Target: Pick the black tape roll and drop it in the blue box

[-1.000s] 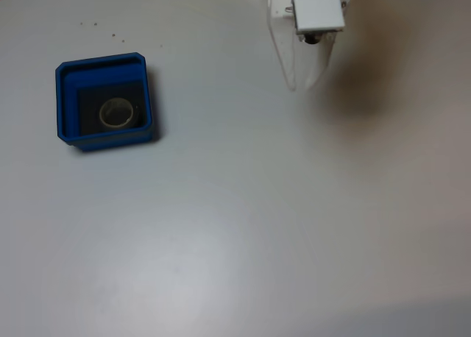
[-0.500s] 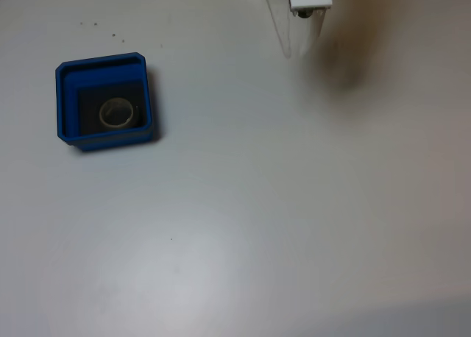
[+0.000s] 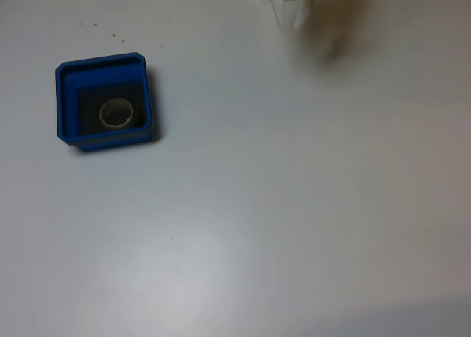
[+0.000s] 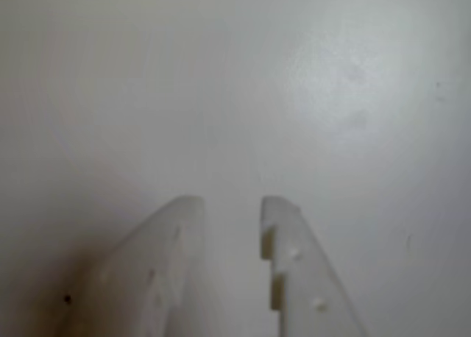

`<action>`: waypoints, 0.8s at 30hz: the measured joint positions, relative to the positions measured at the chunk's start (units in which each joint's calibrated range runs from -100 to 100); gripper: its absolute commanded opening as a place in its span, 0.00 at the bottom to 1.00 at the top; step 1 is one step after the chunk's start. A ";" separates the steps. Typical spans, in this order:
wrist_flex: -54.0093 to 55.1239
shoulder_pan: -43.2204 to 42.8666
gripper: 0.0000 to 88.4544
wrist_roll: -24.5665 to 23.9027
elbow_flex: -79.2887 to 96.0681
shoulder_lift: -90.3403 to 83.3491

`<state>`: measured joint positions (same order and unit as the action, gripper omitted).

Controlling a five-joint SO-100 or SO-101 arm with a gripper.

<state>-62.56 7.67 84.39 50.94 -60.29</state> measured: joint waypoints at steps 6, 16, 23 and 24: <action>0.00 0.00 0.01 0.00 12.11 -11.26; 0.00 0.00 0.01 0.00 25.92 -28.11; 0.00 0.00 0.01 0.00 33.00 -35.22; 0.00 0.00 0.01 0.00 33.90 -35.22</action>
<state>-62.56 7.67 84.39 84.84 -95.51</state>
